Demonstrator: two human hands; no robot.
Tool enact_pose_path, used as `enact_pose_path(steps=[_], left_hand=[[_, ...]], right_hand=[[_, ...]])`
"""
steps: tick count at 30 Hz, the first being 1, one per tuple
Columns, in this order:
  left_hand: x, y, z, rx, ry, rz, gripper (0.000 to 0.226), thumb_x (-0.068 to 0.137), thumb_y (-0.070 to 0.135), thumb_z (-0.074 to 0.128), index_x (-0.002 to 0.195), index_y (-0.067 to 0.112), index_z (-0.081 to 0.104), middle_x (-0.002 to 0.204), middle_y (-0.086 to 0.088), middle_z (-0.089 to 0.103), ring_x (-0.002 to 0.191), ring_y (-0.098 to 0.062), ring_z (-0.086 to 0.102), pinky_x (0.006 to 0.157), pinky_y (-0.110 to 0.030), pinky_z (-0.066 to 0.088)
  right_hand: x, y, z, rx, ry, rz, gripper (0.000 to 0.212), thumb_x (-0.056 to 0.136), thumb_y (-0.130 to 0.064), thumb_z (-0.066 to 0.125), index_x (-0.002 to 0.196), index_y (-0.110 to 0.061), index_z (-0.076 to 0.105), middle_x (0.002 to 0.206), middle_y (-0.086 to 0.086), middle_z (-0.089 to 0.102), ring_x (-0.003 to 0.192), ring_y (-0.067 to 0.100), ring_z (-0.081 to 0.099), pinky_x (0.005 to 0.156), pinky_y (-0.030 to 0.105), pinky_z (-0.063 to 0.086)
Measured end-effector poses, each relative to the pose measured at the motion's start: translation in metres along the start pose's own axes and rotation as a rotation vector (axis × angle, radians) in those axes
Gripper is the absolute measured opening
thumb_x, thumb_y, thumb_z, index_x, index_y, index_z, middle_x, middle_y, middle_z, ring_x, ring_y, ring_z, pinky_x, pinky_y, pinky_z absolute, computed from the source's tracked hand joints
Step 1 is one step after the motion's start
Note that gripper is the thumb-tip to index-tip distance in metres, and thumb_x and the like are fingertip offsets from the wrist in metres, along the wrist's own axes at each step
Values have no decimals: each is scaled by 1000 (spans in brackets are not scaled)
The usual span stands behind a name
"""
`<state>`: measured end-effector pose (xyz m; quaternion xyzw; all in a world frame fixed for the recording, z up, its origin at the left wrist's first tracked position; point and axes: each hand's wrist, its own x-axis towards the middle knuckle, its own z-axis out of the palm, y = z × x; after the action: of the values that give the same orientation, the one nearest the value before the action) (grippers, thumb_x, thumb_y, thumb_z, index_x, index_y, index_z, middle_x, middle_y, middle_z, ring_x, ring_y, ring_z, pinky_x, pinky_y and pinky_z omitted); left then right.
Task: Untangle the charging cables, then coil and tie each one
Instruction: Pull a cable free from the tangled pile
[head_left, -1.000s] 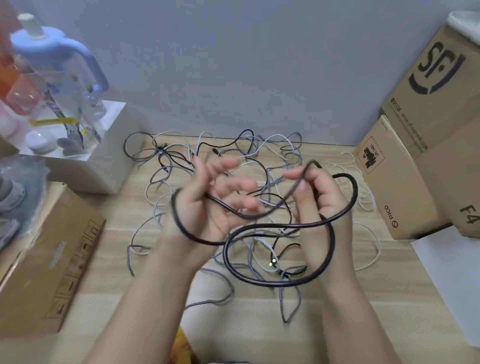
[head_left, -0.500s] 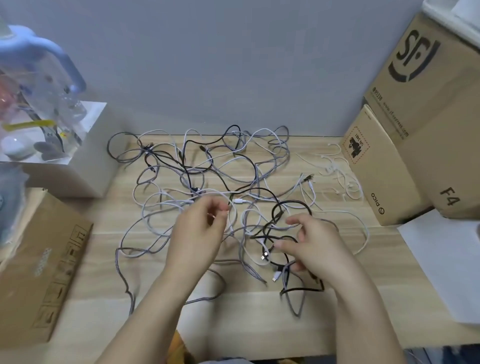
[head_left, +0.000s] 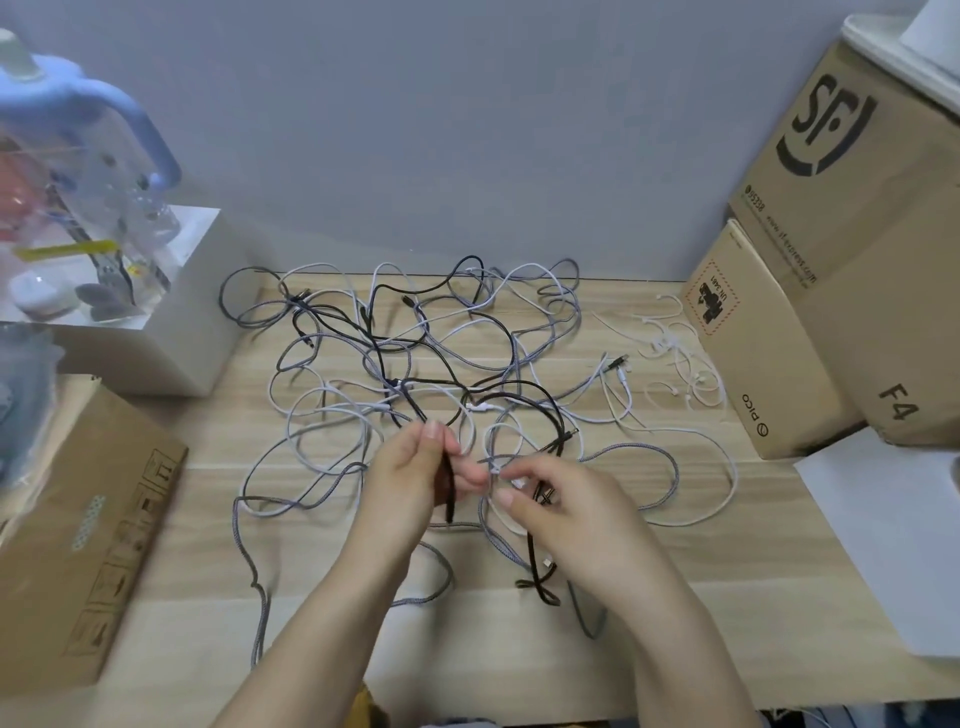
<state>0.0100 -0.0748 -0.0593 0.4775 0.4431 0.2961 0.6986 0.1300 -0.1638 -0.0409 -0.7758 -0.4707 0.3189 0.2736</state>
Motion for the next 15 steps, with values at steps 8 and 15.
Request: enact_pose_path(steps=[8,15], left_hand=[[-4,12,-13,386,-379,-75,44,99,33,41,59,16,44,40,9,30,35,-4,21,35,-13,16],[-6,31,-16,95,-629,-77,36,85,36,45,52,23,45,44,5,20,37,-6,20,38,-16,15]], right_hand=[[6,-7,-7,-127,282,-323,47,82,-16,62,119,-34,40,133,-12,40,122,7,39,94,25,34],[24,-4,17,292,-56,-343,43,85,4,38,97,-32,58,82,-8,66,79,11,58,77,31,50]])
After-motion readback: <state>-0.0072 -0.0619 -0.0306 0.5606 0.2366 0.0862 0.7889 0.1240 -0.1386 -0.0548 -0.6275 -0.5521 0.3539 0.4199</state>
